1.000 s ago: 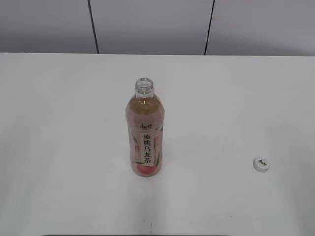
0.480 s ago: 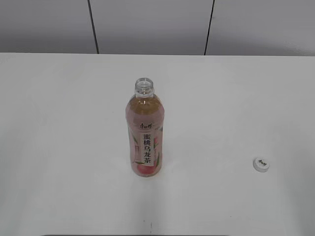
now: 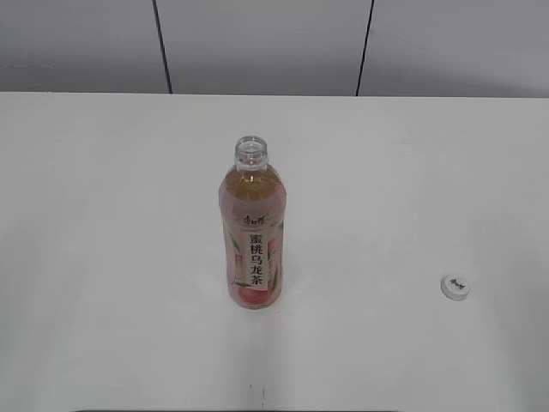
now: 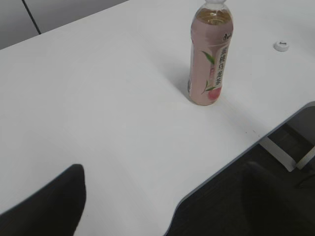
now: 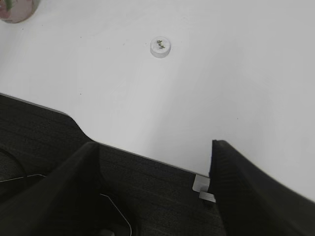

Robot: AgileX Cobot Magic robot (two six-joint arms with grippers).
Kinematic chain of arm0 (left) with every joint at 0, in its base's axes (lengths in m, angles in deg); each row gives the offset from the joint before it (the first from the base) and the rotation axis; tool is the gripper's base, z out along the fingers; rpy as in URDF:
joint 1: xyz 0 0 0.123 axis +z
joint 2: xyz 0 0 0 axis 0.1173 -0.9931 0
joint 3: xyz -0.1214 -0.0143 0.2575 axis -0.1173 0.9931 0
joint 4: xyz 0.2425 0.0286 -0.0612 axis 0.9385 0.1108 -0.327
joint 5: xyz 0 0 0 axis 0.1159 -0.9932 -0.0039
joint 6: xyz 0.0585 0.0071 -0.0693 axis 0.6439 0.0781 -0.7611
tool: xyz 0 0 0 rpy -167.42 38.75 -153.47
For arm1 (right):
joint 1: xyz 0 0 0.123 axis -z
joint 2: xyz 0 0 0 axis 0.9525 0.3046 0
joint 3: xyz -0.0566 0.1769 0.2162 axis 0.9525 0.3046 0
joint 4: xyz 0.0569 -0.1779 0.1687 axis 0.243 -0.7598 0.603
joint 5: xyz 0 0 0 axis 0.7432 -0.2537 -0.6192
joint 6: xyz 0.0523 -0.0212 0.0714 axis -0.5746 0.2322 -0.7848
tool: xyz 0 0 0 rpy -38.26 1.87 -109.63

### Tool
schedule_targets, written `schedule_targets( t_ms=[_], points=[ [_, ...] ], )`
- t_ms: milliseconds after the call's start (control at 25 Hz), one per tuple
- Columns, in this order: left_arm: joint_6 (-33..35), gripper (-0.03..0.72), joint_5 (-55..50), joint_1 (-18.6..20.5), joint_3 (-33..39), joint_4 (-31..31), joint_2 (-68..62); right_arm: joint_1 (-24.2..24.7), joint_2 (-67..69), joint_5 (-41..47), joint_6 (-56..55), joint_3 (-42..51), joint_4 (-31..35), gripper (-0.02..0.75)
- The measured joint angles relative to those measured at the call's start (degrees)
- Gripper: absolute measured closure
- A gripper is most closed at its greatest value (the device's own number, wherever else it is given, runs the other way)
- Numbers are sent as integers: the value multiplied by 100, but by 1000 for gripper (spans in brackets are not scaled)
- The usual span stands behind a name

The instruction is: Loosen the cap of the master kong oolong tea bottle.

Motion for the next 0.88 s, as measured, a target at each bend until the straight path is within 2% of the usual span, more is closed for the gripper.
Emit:
schedule_targets(
  t_ms=[120,200,400,560,640,880],
  points=[
    [0,118,0,25,0,-4,0,15,0,0,0,0,0,213],
    [0,118,0,298,0,-10,5,139,-5,0,0,0,5,213],
    [0,118,6,1860,0,-5,285,706,-566,-2,0,0,2,213],
    [0,118,6,2799,2,-5,685,1006,-1417,-2,0,0,2,213],
    [0,118,10,2935,7,-5,747,1088,-1725,-2,0,0,7,213],
    [0,118,5,2948,21,3,747,1114,-1797,-18,0,-1,32,213]
  ],
)
